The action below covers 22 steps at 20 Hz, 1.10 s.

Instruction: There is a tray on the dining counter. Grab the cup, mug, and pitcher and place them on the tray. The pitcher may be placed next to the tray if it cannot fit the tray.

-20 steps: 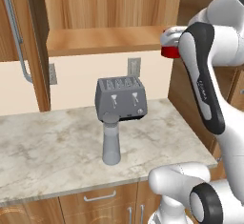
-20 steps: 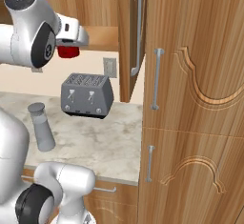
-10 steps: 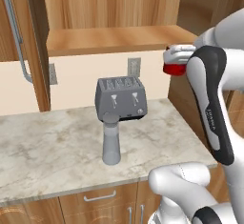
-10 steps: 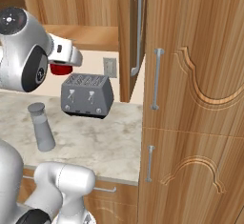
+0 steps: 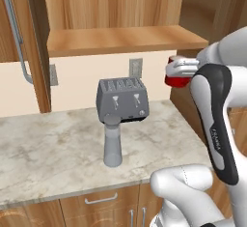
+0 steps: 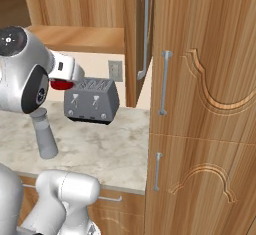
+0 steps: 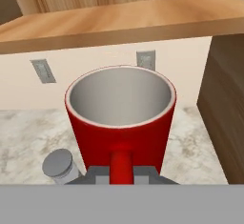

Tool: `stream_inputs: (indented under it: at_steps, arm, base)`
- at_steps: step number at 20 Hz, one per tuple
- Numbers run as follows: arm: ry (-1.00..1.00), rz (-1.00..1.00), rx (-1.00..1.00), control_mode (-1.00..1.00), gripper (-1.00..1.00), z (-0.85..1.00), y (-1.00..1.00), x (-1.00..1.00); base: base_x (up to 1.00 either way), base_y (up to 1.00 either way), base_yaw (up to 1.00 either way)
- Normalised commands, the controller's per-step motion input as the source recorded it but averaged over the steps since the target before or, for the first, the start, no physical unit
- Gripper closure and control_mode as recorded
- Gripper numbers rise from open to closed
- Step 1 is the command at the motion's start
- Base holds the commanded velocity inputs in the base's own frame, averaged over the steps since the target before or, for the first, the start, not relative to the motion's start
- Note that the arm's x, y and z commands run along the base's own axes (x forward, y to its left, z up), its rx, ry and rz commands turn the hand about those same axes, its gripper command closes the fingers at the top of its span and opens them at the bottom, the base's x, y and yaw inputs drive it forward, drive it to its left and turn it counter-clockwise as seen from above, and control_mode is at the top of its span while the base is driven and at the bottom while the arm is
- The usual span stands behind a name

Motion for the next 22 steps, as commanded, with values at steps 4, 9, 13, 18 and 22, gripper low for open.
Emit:
stream_inputs:
  at_steps: [4,9,13,18,22]
  arm:
    - [0.07,0.0,0.0,-1.0,1.0,-0.15,0.11,0.0]
    - [0.07,0.01,0.0,-1.0,1.0,-0.18,0.08,0.0]
    - [0.01,0.0,0.0,1.0,1.0,-0.04,0.0,0.0]
    - [0.0,0.0,0.0,1.0,1.0,0.0,0.0,0.0]
    - [0.0,0.0,0.0,1.0,1.0,0.0,0.0,0.0]
  base:
    - [0.0,0.0,0.0]
    - [0.0,0.0,0.0]
    - [-0.32,0.0,0.06]
    - [-1.0,-0.13,0.15]
    - [-1.0,-0.17,0.31]
